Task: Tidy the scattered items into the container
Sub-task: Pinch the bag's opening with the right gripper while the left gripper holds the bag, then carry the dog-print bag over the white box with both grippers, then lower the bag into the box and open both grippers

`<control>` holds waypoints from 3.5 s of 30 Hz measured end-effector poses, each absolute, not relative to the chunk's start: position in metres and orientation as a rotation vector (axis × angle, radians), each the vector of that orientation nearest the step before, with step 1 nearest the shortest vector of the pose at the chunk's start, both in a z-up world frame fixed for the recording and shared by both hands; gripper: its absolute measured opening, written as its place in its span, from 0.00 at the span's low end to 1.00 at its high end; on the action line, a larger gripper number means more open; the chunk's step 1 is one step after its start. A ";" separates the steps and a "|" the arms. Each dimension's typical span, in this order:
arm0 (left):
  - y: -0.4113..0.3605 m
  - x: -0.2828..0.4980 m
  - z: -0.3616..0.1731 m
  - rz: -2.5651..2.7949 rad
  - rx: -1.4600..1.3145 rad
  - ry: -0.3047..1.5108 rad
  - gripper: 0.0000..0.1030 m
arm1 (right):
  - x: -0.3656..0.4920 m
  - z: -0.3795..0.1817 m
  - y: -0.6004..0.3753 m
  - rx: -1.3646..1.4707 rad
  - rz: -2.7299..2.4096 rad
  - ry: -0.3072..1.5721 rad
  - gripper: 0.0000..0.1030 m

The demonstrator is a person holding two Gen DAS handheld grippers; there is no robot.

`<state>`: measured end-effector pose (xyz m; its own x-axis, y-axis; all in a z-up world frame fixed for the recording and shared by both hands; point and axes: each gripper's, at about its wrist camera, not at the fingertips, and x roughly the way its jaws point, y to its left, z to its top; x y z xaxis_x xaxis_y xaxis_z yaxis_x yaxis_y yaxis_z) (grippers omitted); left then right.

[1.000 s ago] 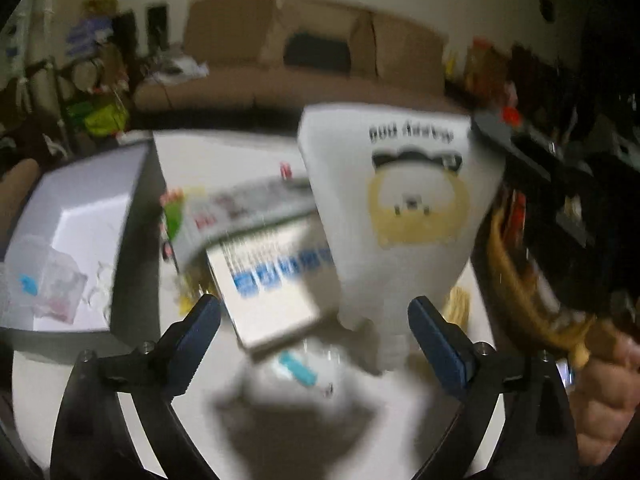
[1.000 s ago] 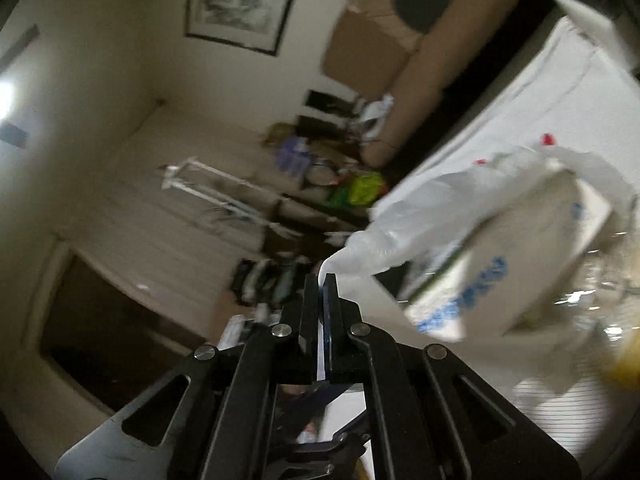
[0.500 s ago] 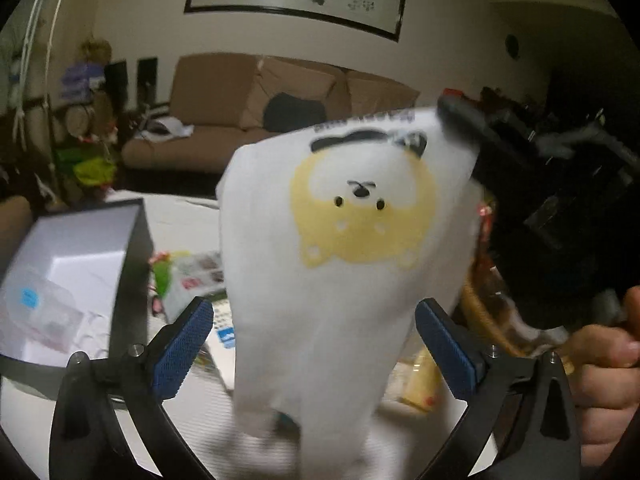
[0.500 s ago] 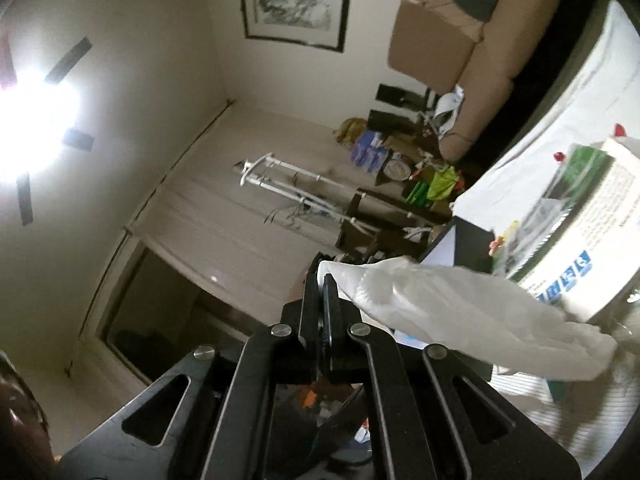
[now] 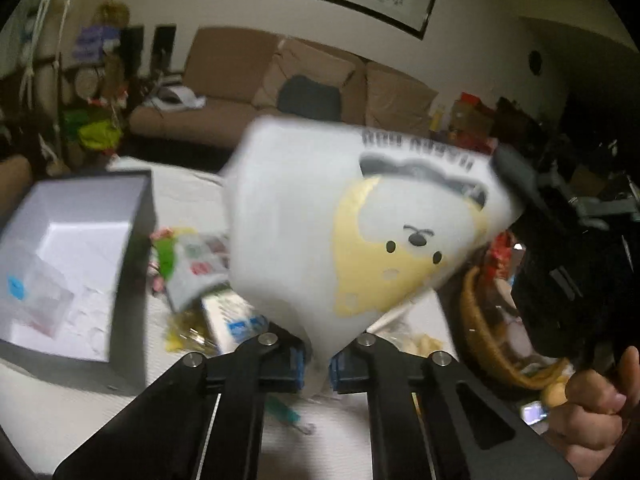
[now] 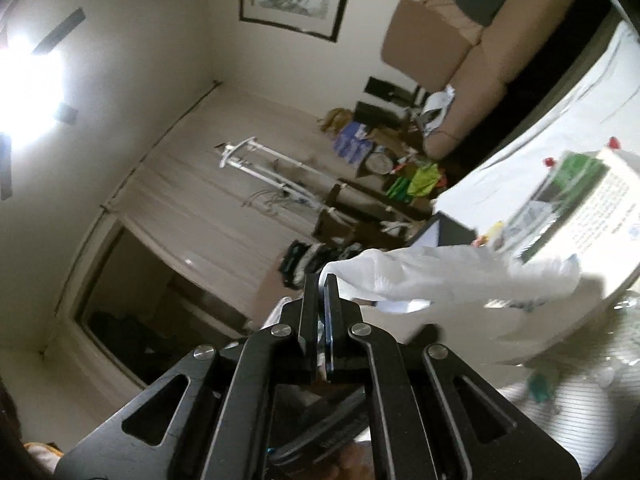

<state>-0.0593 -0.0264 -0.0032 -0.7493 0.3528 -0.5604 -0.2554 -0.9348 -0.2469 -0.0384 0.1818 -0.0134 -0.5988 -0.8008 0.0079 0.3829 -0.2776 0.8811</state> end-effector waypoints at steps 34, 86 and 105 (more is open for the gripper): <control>-0.062 -0.018 0.064 3.049 -0.548 0.048 0.07 | -0.025 0.059 0.114 0.679 -2.566 -0.616 0.02; -0.249 -0.105 -0.006 3.252 -1.186 0.098 0.17 | -0.147 -0.068 -0.089 1.027 -2.074 -0.657 0.03; -0.241 -0.094 -0.024 3.149 -1.774 0.439 1.00 | -0.163 -0.091 0.014 1.236 -2.163 -0.871 0.29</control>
<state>-0.0940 -0.2411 -0.0242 -0.4318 -0.5247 -0.7336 0.3039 -0.8504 0.4294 -0.1626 0.0139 -0.0910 -0.4646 -0.6849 -0.5613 0.1047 -0.6719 0.7332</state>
